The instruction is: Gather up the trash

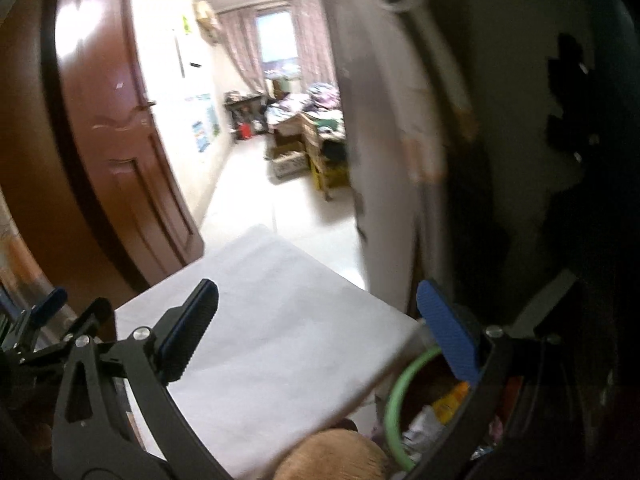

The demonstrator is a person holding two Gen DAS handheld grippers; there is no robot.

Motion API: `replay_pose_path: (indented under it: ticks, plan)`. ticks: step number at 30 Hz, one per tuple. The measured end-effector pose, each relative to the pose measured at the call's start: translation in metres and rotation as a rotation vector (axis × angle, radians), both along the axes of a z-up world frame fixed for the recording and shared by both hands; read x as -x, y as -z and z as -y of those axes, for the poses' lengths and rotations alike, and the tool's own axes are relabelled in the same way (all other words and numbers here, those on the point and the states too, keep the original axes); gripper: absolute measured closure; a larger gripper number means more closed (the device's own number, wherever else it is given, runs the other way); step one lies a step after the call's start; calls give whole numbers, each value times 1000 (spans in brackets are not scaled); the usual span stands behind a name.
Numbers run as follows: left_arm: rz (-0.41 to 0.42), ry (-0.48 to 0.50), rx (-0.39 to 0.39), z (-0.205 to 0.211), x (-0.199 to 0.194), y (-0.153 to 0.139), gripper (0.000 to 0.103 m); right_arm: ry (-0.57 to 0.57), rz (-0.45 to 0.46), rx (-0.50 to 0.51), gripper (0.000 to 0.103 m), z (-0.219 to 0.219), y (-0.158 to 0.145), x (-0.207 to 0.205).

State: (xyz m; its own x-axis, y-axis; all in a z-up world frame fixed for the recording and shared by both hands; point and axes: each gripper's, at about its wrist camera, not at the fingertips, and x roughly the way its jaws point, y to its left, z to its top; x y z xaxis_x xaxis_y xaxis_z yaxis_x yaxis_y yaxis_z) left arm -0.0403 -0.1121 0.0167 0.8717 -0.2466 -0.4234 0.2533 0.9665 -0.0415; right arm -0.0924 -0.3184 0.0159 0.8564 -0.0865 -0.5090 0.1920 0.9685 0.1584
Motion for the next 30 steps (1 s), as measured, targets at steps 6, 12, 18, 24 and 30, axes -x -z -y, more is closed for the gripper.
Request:
replay_pose_path:
  ticks: [6, 12, 18, 24, 30]
  plan:
    - [44, -145, 29, -36, -6, -7, 8, -64, 46, 83, 5, -44, -14, -12]
    - [55, -201, 32, -51, -8, -6, 8, -80, 61, 141, 5, -69, -21, -13]
    - [49, -205, 37, -59, -8, -6, 8, -85, 59, 145, 5, -82, -22, -14]
    - [46, -210, 45, -62, -9, -8, 8, -93, 54, 166, 5, -93, -24, -15]
    - [41, -210, 46, -63, -6, -7, 8, -96, 49, 174, 5, -98, -22, -13]
